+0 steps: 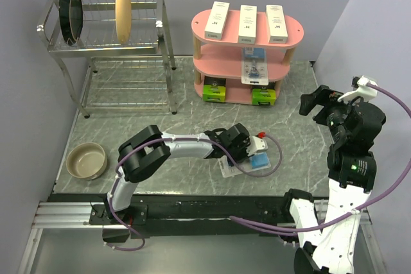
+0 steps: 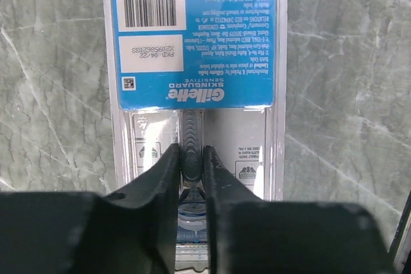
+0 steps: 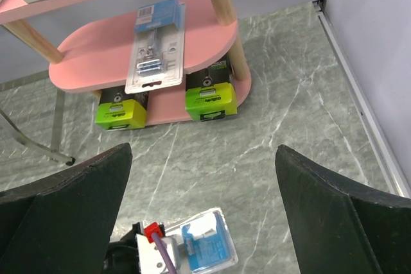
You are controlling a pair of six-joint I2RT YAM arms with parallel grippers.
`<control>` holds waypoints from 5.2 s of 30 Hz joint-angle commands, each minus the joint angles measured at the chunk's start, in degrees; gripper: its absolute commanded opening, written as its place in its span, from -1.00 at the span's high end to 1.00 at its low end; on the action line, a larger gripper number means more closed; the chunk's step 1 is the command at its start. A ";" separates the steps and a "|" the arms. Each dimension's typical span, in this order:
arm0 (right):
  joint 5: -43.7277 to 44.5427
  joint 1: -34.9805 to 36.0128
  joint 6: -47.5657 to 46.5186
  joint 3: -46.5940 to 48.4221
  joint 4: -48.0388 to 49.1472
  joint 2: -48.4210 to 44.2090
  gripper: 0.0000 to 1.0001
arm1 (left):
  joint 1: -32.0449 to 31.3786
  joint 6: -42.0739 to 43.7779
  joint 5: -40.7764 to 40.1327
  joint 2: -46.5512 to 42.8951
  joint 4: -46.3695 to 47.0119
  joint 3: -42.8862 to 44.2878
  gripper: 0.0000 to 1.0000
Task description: Place and organize the shaving razors onto the shelf
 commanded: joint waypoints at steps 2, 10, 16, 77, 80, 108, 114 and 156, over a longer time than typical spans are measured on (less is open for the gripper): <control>-0.70 -0.49 0.27 0.14 1.34 0.30 -0.98 | 0.07 0.42 -0.29 0.33 -3.41 0.77 0.85; -1.31 -0.40 2.29 1.46 3.53 1.61 -0.98 | 7.18 -3.79 0.32 -17.75 -8.85 -1.60 0.98; -2.10 -0.40 3.96 2.07 4.86 3.11 -0.98 | 11.58 -10.45 -7.03 -23.58 -14.57 3.93 0.98; -3.07 -0.66 5.45 5.41 6.09 11.72 -0.96 | 18.18 -18.21 -46.25 7.88 2.47 41.82 0.84; -3.16 -0.75 5.37 5.41 5.91 11.64 -0.96 | 18.27 -17.86 -46.78 8.76 3.00 42.52 0.68; -4.39 -1.45 6.86 0.85 6.70 7.59 -0.96 | 12.20 -26.99 -37.65 -21.03 -6.83 15.99 0.98; -4.48 -1.98 7.30 -0.04 6.79 6.80 -0.96 | 12.29 -26.65 -37.03 -19.11 -7.72 11.58 0.98; -3.68 -3.56 5.46 -0.04 7.85 9.52 -0.96 | 19.23 -25.07 -30.72 -10.20 -9.76 19.61 0.98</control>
